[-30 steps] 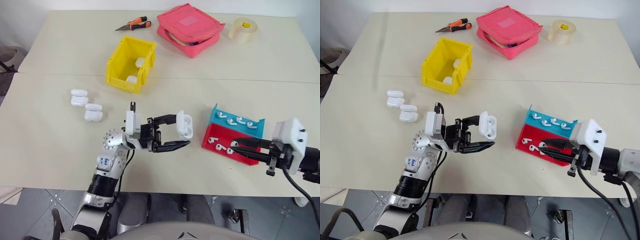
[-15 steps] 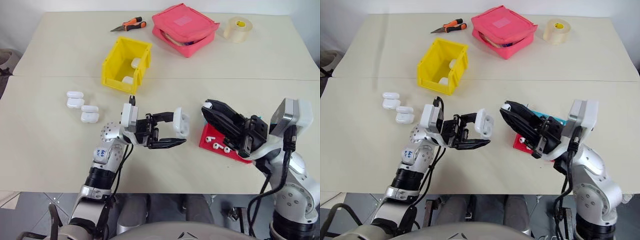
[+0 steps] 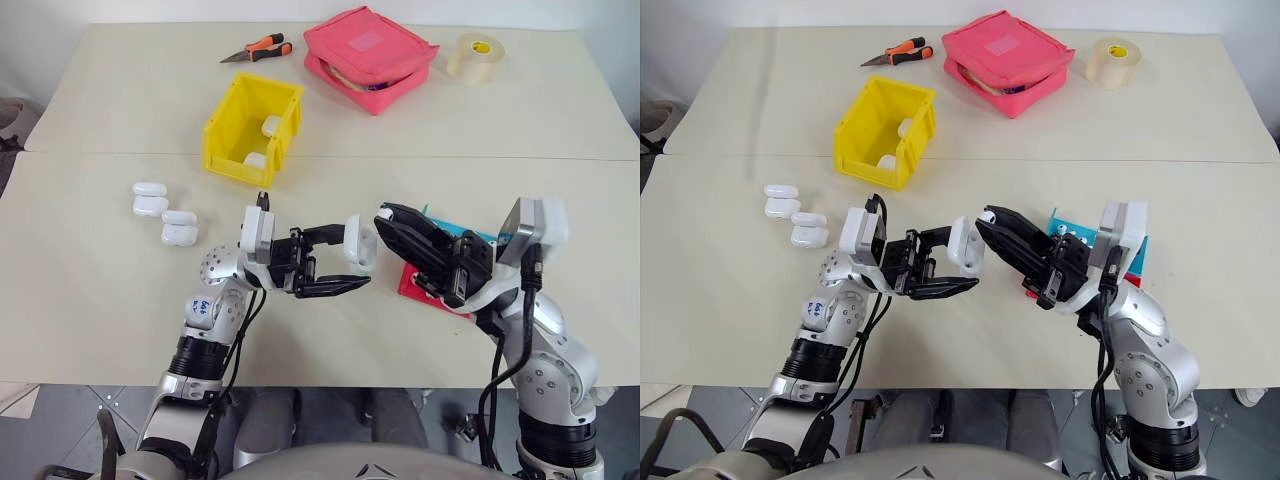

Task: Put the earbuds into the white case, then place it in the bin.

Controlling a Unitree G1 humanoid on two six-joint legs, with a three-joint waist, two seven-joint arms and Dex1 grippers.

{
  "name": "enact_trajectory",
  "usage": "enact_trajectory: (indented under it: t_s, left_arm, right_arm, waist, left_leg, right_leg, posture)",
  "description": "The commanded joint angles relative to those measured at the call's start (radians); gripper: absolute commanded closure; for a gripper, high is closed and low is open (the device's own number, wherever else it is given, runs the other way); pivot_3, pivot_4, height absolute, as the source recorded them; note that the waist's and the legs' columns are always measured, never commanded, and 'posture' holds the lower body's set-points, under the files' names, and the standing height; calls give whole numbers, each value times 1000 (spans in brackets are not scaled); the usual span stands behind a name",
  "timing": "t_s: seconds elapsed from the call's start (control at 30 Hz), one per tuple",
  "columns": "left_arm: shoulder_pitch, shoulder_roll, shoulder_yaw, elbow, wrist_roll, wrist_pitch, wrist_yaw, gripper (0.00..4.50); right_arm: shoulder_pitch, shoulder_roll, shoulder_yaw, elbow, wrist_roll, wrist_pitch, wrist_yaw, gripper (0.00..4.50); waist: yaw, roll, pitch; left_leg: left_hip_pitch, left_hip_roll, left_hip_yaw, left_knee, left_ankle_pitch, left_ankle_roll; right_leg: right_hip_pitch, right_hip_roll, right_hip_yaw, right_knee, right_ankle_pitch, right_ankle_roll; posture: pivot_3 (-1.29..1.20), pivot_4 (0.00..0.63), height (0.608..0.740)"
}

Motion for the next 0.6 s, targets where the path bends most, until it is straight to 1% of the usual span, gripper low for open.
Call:
enact_trajectory:
  t_s: [0.03,0.27,0.5,0.6]
  left_arm:
    - [-6,-9,5,-25,-13,-11,-4,1740]
    - [-8,-10,0,-20,-15,1,-12,1740]
    - [-8,-7,4,-19,-16,7,-16,1740]
    - [-8,-11,6,-15,-15,6,-14,1740]
  right_arm:
    - [-4,18,31,21,-29,-43,28,3762]
    - [-12,39,63,47,-54,-79,43,3762]
    - [-26,33,30,47,-40,-88,39,3762]
    - [-32,26,25,15,-5,-65,31,3762]
  waist:
    - [-1,0,0]
    - [-1,0,0]
    - [0,0,0]
    - [0,0,0]
  left_leg:
    - [0,0,0,0,0,0]
    - [0,0,0,0,0,0]
    - [0,0,0,0,0,0]
    - [0,0,0,0,0,0]
  right_leg:
    - [0,0,0,0,0,0]
    - [0,0,0,0,0,0]
    - [-1,0,0,0,0,0]
    - [-1,0,1,0,0,0]
  posture:
    - [0,150,740]
    - [0,150,740]
    - [0,150,740]
    - [0,150,740]
